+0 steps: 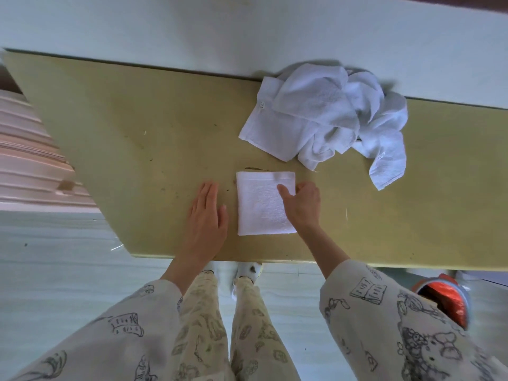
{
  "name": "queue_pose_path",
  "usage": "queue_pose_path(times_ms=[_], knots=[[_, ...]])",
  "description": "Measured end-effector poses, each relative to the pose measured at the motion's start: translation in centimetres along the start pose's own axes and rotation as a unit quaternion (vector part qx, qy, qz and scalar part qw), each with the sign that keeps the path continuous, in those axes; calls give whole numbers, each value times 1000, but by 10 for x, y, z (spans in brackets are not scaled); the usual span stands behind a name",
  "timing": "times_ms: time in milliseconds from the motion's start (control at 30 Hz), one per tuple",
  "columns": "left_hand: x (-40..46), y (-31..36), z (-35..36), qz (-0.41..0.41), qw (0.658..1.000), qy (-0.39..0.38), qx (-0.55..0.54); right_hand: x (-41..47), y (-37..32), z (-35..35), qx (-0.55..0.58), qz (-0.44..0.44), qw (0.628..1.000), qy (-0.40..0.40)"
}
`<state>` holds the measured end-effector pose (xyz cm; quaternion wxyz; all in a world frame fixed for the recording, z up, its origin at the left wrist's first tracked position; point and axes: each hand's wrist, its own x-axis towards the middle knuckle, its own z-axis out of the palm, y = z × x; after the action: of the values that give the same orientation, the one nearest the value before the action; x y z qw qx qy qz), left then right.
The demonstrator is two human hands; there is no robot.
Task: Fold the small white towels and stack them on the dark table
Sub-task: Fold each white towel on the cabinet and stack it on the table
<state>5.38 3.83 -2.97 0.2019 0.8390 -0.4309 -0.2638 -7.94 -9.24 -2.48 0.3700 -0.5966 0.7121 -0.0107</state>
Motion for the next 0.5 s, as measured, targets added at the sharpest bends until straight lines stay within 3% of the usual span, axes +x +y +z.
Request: queue_pose_path(times_ms=[267, 500], knots=[[-29, -22, -22, -63, 995, 40, -64, -6, -22, 18, -97, 39, 993, -62], [-45, -33, -39, -98, 990, 49, -89, -29, -32, 24, -119, -15, 989, -90]])
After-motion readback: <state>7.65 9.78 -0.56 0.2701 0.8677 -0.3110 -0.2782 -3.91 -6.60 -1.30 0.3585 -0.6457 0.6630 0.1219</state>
